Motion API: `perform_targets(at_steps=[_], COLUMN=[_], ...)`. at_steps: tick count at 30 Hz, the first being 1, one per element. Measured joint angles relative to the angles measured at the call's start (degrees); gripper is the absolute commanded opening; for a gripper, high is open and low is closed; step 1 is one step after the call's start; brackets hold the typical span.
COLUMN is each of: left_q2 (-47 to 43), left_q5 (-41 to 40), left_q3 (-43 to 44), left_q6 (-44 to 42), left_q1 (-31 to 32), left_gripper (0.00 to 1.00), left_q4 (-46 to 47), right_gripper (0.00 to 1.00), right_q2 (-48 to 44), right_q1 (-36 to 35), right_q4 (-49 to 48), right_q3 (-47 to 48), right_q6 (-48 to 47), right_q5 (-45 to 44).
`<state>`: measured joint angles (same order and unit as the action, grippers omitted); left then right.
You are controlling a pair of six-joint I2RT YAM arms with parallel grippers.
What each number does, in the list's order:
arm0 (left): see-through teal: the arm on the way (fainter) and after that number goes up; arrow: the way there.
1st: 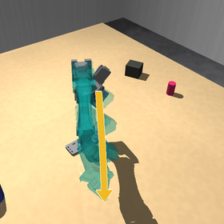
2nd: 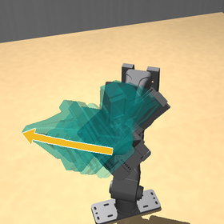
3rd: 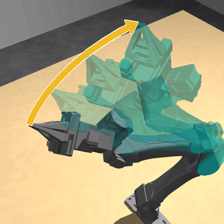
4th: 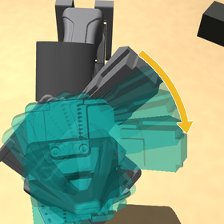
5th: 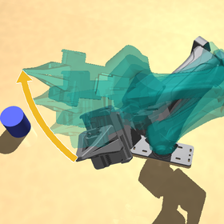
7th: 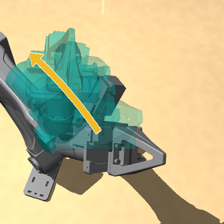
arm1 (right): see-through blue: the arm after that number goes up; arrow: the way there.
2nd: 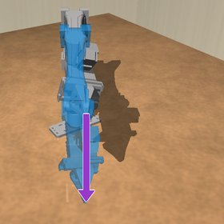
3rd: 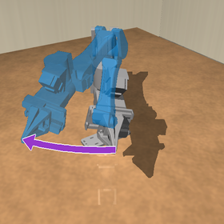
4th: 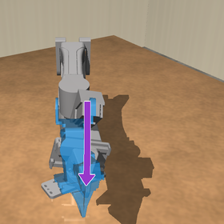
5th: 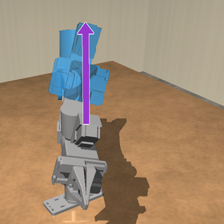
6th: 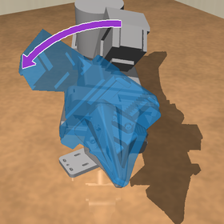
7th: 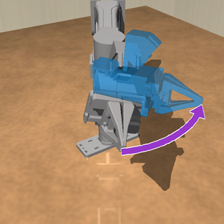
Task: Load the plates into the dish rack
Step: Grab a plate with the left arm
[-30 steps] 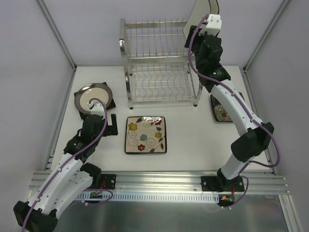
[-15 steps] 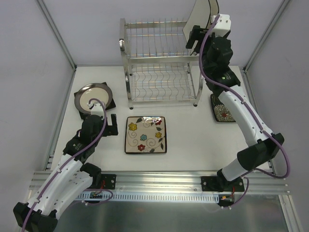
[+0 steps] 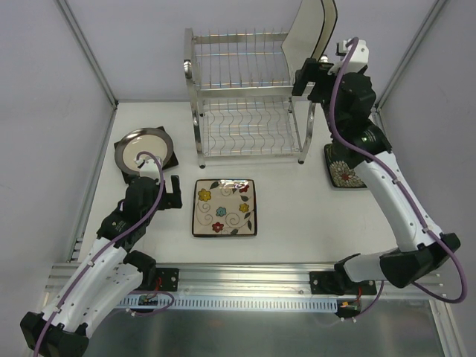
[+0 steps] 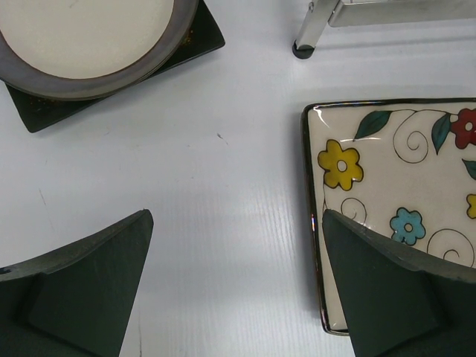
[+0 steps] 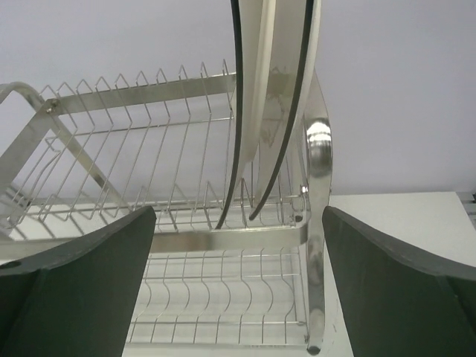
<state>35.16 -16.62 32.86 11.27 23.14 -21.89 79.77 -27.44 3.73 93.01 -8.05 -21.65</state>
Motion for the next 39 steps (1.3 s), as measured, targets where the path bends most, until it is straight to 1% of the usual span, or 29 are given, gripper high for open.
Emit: perform_targets(at_steps=[8, 13, 16, 20, 24, 27, 30, 34, 35, 36, 38, 39], left_q2=[0.68, 1.90, 3.10, 5.60, 8.81, 11.32, 14.10, 19.30, 20.92, 21.90, 23.61, 24.13], left_q5=[1.53, 3.08, 4.57, 8.13, 11.43, 12.66, 13.62, 14.69, 14.82, 14.95, 15.08, 15.17], left_q3=[0.00, 0.00, 0.00, 0.00, 0.00, -0.02, -0.04, -0.07, -0.11, -0.15, -0.55, -0.83], left_q6=[0.04, 0.20, 1.79, 5.86, 12.07, 16.90, 20.70, 24.28, 25.00, 25.46, 25.90, 26.03], left_q1=[0.00, 0.00, 0.00, 0.00, 0.00, 0.00, 0.00, 0.00, 0.00, 0.00, 0.02, 0.02], left_gripper=[0.99, 0.99, 0.99, 0.99, 0.97, 0.95, 0.93, 0.85, 0.79, 0.77, 0.69, 0.67], left_q4=[0.07, 0.07, 0.09, 0.02, -0.15, -0.31, -0.31, -0.26, -0.24, -0.22, -0.07, 0.15], right_gripper=[1.00, 1.00, 1.00, 1.00, 1.00, 1.00, 1.00, 1.00, 1.00, 0.99, 0.99, 1.00], right_q2=[-9.35, -15.08, -17.27, -19.28, -21.55, -23.04, -23.19, -23.45, -23.47, -23.47, -23.54, -23.56], right_q1=[-0.15, -0.20, -0.24, -0.50, -1.38, -2.47, -4.04, -6.36, -6.84, -7.28, -8.00, -8.33], right_q4=[7.63, 12.22, 14.56, 16.90, 17.42, 17.55, 17.57, 16.35, 16.15, 16.00, 15.39, 15.26], right_q3=[-3.69, -9.22, -13.57, -20.61, -28.92, -35.32, -38.99, -43.87, -44.83, -45.62, -46.90, -47.41], right_q6=[4.22, 8.13, 10.84, 14.14, 17.33, 19.67, 21.20, 23.08, 23.54, 23.91, 24.55, 24.90], right_q5=[3.87, 7.76, 10.38, 13.64, 16.59, 18.25, 19.10, 19.52, 19.52, 19.50, 19.43, 19.34])
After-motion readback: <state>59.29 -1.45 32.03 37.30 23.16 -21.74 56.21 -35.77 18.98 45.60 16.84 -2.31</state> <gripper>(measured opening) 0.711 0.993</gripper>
